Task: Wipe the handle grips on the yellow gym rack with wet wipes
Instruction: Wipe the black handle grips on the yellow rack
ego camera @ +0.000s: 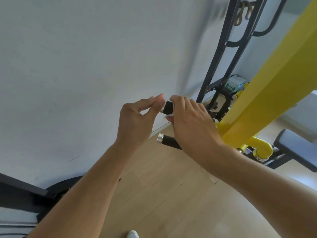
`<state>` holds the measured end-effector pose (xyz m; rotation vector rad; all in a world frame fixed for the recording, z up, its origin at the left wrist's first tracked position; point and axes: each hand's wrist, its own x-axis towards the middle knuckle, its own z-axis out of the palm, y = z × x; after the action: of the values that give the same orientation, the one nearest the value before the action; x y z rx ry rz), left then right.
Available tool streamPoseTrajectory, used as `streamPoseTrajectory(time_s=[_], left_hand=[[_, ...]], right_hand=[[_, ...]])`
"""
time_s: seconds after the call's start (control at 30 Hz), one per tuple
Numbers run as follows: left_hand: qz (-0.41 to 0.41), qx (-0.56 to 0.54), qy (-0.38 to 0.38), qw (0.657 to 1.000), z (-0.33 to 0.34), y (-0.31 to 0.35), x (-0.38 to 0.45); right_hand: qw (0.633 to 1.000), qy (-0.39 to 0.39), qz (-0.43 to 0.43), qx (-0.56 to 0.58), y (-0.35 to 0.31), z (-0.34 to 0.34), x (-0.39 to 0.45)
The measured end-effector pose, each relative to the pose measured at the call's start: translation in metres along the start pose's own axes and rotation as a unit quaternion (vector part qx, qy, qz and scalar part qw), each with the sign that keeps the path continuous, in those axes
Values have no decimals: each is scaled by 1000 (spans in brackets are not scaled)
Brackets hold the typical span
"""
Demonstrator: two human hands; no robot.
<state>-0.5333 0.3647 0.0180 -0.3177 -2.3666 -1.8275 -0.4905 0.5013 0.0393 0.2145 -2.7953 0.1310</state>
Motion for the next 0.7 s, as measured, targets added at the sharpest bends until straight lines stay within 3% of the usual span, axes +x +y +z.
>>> streamPoseTrajectory(time_s=[0.07, 0.13, 0.27, 0.37, 0.53, 0.7], left_hand=[[-12, -8, -1, 1000, -2, -1, 2], [-16, -12, -2, 1000, -4, -1, 3], [-17, -26, 9, 999, -4, -1, 2], [-18, -25, 7, 1000, -4, 0, 2], [-8, -21, 4, 1000, -5, -1, 1], [-15, -38, 2, 999, -2, -2, -4]], right_hand=[[996, 18, 22, 88, 0, 2, 6], [991, -24, 52, 122, 3, -1, 14], [993, -69, 27, 91, -2, -1, 35], [994, -57, -1, 98, -4, 4, 42], [982, -61, 28, 174, 8, -3, 35], [981, -83, 69, 160, 15, -15, 13]])
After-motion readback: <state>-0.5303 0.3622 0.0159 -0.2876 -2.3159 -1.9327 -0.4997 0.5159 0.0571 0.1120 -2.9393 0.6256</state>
